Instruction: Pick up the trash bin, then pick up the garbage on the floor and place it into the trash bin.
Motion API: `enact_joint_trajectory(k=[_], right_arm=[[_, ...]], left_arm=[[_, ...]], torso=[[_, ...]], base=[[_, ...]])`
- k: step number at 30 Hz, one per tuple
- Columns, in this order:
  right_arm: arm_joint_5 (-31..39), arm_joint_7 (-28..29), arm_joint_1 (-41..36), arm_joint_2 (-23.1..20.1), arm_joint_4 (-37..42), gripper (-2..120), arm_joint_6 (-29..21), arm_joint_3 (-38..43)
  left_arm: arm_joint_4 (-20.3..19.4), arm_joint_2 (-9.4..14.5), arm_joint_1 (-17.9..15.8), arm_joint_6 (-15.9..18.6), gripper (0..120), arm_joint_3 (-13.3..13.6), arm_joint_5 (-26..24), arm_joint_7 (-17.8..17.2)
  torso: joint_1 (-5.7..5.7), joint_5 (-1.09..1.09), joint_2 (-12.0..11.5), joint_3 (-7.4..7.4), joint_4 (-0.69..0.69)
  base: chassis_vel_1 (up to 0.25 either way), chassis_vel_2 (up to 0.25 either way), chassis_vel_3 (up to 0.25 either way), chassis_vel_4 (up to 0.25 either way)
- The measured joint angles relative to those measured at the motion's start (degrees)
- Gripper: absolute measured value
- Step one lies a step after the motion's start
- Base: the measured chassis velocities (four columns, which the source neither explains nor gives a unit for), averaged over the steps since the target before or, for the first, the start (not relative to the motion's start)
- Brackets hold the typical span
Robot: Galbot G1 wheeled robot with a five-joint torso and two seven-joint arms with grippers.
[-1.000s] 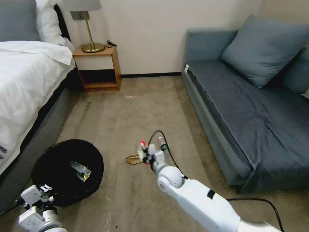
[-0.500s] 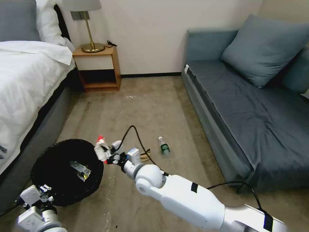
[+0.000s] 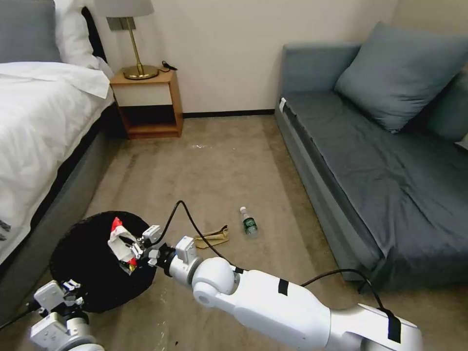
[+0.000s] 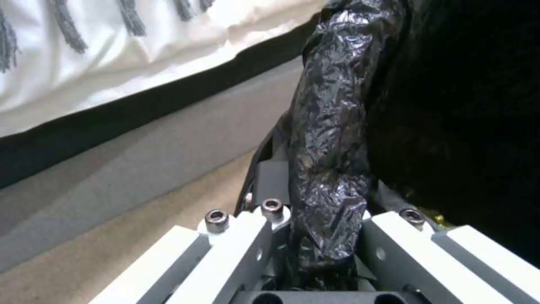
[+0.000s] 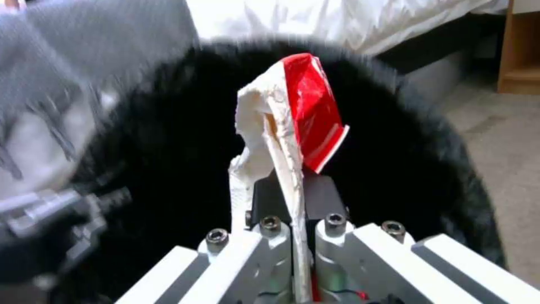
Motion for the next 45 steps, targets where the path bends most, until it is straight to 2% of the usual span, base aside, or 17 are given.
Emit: enact_joint_trajectory(k=[8, 11, 14, 16, 19, 20, 23, 24, 26, 27, 29, 32, 34, 37, 45], right_arm=[[-4.2, 1.1, 0.2, 0.9, -3.4, 1, 0.6, -1.6], [-4.9, 1.7, 0.1, 1.0, -3.7, 6, 0.7, -2.1], [-5.2, 1.8, 0.0, 0.9, -3.9, 20, 1.3, -2.5], [-5.2, 1.8, 0.0, 0.9, -4.0, 24, 1.4, -2.6], [-5.5, 1.7, 0.4, 1.0, -4.3, 39, 2.4, -2.9], [-5.5, 1.7, 0.4, 1.0, -4.3, 39, 2.4, -2.9], [-5.6, 1.4, 0.6, 1.0, -4.4, 52, 3.2, -2.8], [-5.6, 1.4, 0.6, 1.0, -4.4, 52, 3.2, -2.8], [-5.7, 1.0, 0.7, 0.7, -4.4, 63, 3.7, -2.8], [-5.7, 1.0, 0.7, 0.7, -4.4, 63, 3.7, -2.8], [-5.6, 0.7, 0.9, 0.3, -4.0, 74, 3.7, -3.0], [-5.6, 0.6, 1.0, 0.1, -3.7, 79, 3.7, -3.0], [-5.4, 0.5, 1.4, -0.5, -3.1, 93, 3.7, -3.3], [-5.5, 0.6, 2.4, -0.5, -3.2, 99, 3.7, -4.0], [-5.5, 2.8, 8.6, -0.6, -3.6, 100, 1.6, -8.3]], left_arm=[[-0.8, 0.0, 0.2, 0.0, 3, 0.1, 0.0, 1.5], [-0.8, 0.0, 0.2, 0.1, 3, 0.3, 0.0, 2.1], [-0.7, -0.1, 0.0, 0.2, 3, 0.5, 0.0, 2.5], [-0.7, -0.1, -0.1, 0.2, 3, 0.6, 0.0, 2.6], [-0.2, -0.2, -0.5, 0.3, 3, 0.6, 0.0, 2.7], [-0.2, -0.2, -0.5, 0.3, 3, 0.6, 0.0, 2.7], [0.2, -0.3, -0.8, 0.3, 3, 0.6, 0.0, 2.7], [0.2, -0.3, -0.8, 0.3, 3, 0.6, 0.0, 2.7], [0.6, -0.4, -1.0, 0.3, 3, 0.5, 0.0, 2.7], [0.6, -0.4, -1.0, 0.3, 3, 0.5, 0.0, 2.7], [1.3, -0.7, -1.5, 0.3, 3, 0.5, 0.1, 2.5], [1.4, -0.8, -1.6, 0.3, 3, 0.4, 0.1, 2.4], [1.5, -0.9, -1.8, 0.6, 3, 0.4, 0.0, 2.3], [1.0, -1.2, -1.7, 2.0, 3, 0.6, -0.2, 2.3], [0.4, -2.1, -1.5, 3.5, 3, 0.9, 0.1, 2.3]], torso=[[0.0, 0.0, 0.0, 0.0, 0.0], [0.0, 0.0, 0.0, 0.0, 0.0], [0.0, 0.01, 0.0, 0.0, 0.0], [0.0, 0.0, 0.0, 0.0, 0.0], [0.0, 0.0, 0.0, 0.0, 0.0], [0.0, 0.0, 0.0, 0.0, 0.0], [0.0, 0.0, 0.0, 0.0, 0.0], [0.0, 0.0, 0.0, 0.0, 0.0], [0.0, 0.0, 0.0, 0.0, 0.0], [0.0, 0.0, 0.0, 0.0, 0.0], [0.0, 0.0, 0.0, 0.0, 0.0], [0.0, 0.0, 0.0, 0.0, 0.0], [0.0, 0.01, 0.0, 0.0, 0.0], [0.0, 0.0, 0.0, 0.0, 0.0], [0.0, 0.0, 0.0, 0.0, 0.0]], base=[[0.0, 0.0, 0.0, 0.0], [0.0, 0.0, 0.0, 0.0], [0.0, 0.0, 0.0, 0.0], [0.0, 0.0, 0.0, 0.0], [0.0, 0.0, 0.0, 0.0], [0.0, 0.0, 0.0, 0.0], [0.0, 0.0, 0.0, 0.0], [0.0, 0.0, 0.0, 0.0], [0.0, 0.0, 0.0, 0.0], [0.0, 0.0, 0.0, 0.0], [0.0, 0.0, 0.0, 0.0], [0.0, 0.0, 0.0, 0.0], [0.0, 0.0, 0.0, 0.0], [0.0, 0.0, 0.0, 0.0], [0.0, 0.0, 0.0, 0.0]])
